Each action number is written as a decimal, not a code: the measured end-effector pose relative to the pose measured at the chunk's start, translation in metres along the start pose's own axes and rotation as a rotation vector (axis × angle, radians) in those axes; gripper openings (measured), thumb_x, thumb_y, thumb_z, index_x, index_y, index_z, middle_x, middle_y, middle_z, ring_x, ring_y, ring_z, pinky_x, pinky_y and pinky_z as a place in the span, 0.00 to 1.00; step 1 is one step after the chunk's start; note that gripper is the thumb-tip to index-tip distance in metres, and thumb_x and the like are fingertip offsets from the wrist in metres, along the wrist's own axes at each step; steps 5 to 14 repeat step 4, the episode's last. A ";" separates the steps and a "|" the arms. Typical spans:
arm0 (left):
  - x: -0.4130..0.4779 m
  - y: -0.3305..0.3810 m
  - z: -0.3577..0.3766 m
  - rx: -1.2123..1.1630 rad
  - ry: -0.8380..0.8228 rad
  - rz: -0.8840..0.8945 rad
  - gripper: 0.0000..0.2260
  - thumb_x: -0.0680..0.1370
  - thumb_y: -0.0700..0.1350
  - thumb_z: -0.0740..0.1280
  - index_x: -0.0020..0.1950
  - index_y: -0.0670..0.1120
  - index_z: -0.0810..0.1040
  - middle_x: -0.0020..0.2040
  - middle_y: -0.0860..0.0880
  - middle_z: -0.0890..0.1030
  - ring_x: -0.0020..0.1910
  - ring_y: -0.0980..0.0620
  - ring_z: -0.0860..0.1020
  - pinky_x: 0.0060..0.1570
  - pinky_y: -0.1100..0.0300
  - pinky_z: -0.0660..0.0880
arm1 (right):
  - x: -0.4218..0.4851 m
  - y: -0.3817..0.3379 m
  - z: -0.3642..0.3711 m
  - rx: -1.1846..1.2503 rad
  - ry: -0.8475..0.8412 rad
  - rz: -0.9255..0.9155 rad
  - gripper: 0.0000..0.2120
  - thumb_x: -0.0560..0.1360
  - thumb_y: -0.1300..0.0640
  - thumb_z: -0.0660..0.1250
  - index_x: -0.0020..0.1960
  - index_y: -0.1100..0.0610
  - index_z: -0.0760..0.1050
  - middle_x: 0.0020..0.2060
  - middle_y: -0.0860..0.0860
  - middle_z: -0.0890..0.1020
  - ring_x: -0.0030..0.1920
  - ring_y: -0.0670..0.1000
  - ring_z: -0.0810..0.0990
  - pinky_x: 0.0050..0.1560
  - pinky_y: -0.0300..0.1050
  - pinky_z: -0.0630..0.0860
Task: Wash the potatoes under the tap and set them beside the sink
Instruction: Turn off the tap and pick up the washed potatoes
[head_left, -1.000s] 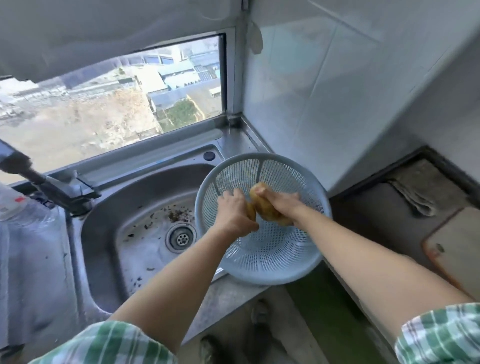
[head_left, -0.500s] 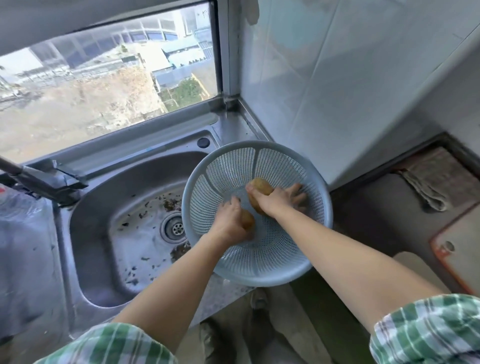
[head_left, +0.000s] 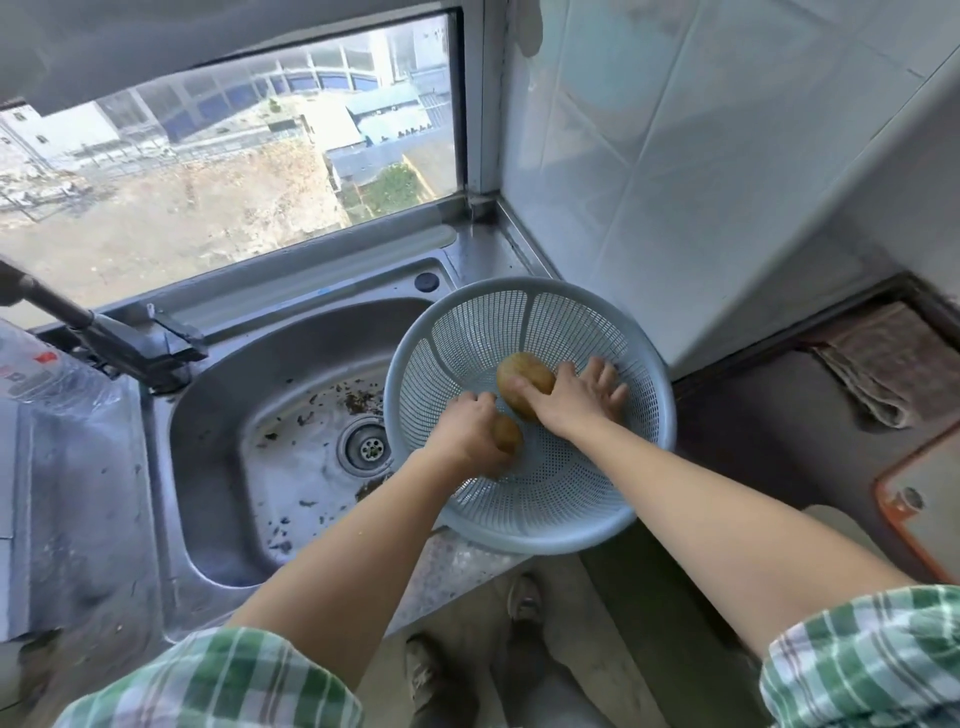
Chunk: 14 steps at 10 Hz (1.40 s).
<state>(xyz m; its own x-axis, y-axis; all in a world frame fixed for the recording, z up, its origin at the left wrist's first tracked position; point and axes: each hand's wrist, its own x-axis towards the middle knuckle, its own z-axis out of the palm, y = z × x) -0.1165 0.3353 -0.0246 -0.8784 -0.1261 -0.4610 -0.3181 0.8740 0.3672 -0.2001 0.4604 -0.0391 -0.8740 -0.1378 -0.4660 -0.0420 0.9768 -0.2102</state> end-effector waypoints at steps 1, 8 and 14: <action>-0.005 0.001 -0.005 0.020 0.019 0.012 0.25 0.73 0.52 0.73 0.65 0.42 0.73 0.60 0.41 0.74 0.60 0.43 0.73 0.58 0.55 0.71 | -0.002 0.001 -0.002 -0.043 -0.004 -0.037 0.44 0.73 0.26 0.53 0.78 0.55 0.56 0.78 0.62 0.51 0.78 0.64 0.45 0.75 0.64 0.42; -0.017 -0.002 -0.014 0.019 0.057 0.005 0.18 0.78 0.49 0.67 0.64 0.39 0.75 0.60 0.41 0.77 0.60 0.43 0.75 0.59 0.52 0.72 | -0.010 0.002 -0.006 -0.075 0.044 -0.137 0.38 0.75 0.32 0.58 0.76 0.54 0.60 0.79 0.60 0.52 0.79 0.62 0.47 0.75 0.62 0.47; -0.017 -0.002 -0.014 0.019 0.057 0.005 0.18 0.78 0.49 0.67 0.64 0.39 0.75 0.60 0.41 0.77 0.60 0.43 0.75 0.59 0.52 0.72 | -0.010 0.002 -0.006 -0.075 0.044 -0.137 0.38 0.75 0.32 0.58 0.76 0.54 0.60 0.79 0.60 0.52 0.79 0.62 0.47 0.75 0.62 0.47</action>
